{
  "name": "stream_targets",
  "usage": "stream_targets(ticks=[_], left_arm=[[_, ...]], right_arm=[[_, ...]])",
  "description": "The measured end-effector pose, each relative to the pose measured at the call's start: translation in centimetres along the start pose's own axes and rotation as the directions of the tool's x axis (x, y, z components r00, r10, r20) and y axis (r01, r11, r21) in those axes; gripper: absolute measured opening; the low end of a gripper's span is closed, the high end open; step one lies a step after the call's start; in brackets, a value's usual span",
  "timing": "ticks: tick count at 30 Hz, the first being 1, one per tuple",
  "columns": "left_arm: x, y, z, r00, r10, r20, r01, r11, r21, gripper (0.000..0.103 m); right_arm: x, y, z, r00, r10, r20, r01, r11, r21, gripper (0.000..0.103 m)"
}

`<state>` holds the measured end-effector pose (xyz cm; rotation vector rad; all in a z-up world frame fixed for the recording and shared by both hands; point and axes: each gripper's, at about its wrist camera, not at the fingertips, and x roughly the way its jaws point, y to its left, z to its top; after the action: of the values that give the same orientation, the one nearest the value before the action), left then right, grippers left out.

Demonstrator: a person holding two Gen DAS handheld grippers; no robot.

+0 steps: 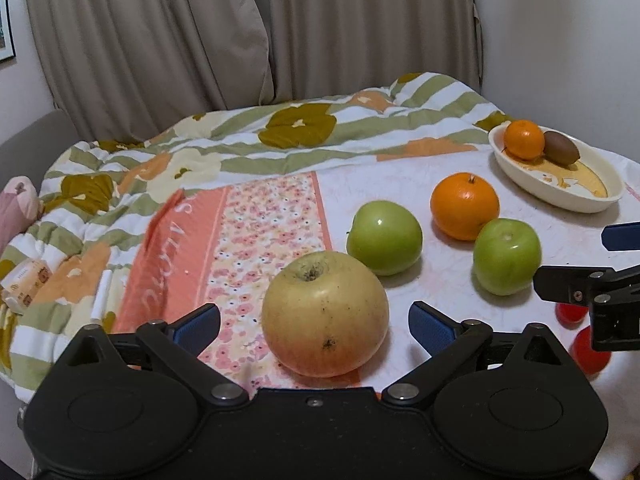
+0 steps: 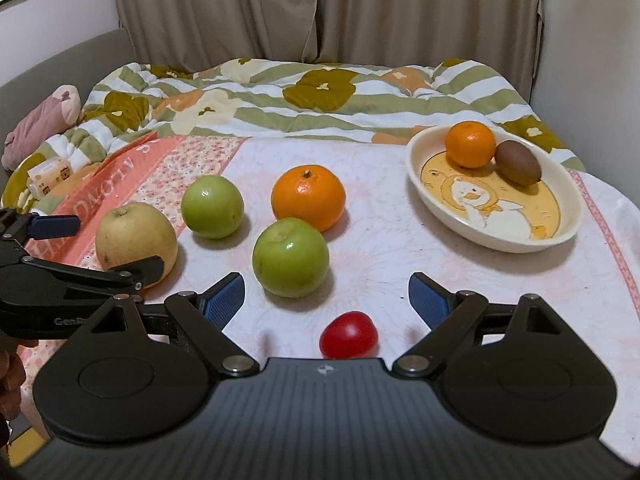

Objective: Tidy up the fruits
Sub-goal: 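Grasp the yellow apple with the left tool while the right tool grasps a green apple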

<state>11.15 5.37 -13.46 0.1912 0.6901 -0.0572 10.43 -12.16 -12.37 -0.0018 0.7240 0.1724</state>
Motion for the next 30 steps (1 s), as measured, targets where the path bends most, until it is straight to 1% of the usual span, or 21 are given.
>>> stream_targets(ticks=[2,5,7,9,11,18,20,22,24,26,30], left_arm=[[0.6,-0.1,0.0,1.0,-0.006,-0.008,0.006,1.0,0.002,0.097],[1.4,0.0,0.1,0.999,-0.022,-0.027,0.022,1.0,-0.001,0.089],[1.7,0.0,0.1,0.999,-0.029,-0.043,0.03,1.0,0.0,0.08],[1.8,0.3,0.1,0.998,-0.047,-0.051,0.046,0.999,-0.012,0.08],[1.8,0.4,0.1,0.997,-0.05,-0.051,0.049,0.999,-0.014,0.08],[1.7,0.6,0.2,0.997,-0.061,-0.051,0.059,0.998,-0.031,0.079],[1.7,0.7,0.2,0.997,-0.063,-0.054,0.061,0.997,-0.037,0.079],[1.5,0.8,0.2,0.996,-0.062,-0.057,0.06,0.997,-0.037,0.079],[1.4,0.8,0.2,0.996,-0.057,-0.062,0.055,0.998,-0.033,0.079],[1.4,0.9,0.1,0.996,-0.054,-0.065,0.052,0.998,-0.037,0.079],[1.2,1.3,0.0,0.996,-0.047,-0.071,0.044,0.998,-0.045,0.079]], right_arm=[[0.6,0.1,0.1,1.0,0.0,-0.001,0.0,1.0,0.003,0.103],[1.3,0.2,0.3,1.0,-0.001,-0.003,0.001,1.0,0.007,0.103],[1.6,0.2,0.5,1.0,-0.003,-0.001,0.003,1.0,0.007,0.103],[1.9,0.2,0.6,1.0,-0.006,-0.005,0.006,1.0,0.011,0.103],[2.2,0.2,0.6,1.0,-0.006,-0.009,0.006,1.0,0.013,0.101],[3.0,0.6,0.7,1.0,-0.006,-0.019,0.006,1.0,0.003,0.099],[3.2,0.8,0.8,1.0,-0.001,-0.024,0.001,1.0,-0.004,0.095],[3.4,1.0,1.0,1.0,0.002,-0.028,-0.002,1.0,-0.015,0.093],[3.7,1.2,1.1,0.999,0.006,-0.034,-0.007,1.0,-0.027,0.088],[4.0,1.4,1.3,0.999,0.019,-0.042,-0.02,0.999,-0.035,0.081],[4.6,1.8,1.7,0.998,0.025,-0.052,-0.027,0.998,-0.053,0.074]])
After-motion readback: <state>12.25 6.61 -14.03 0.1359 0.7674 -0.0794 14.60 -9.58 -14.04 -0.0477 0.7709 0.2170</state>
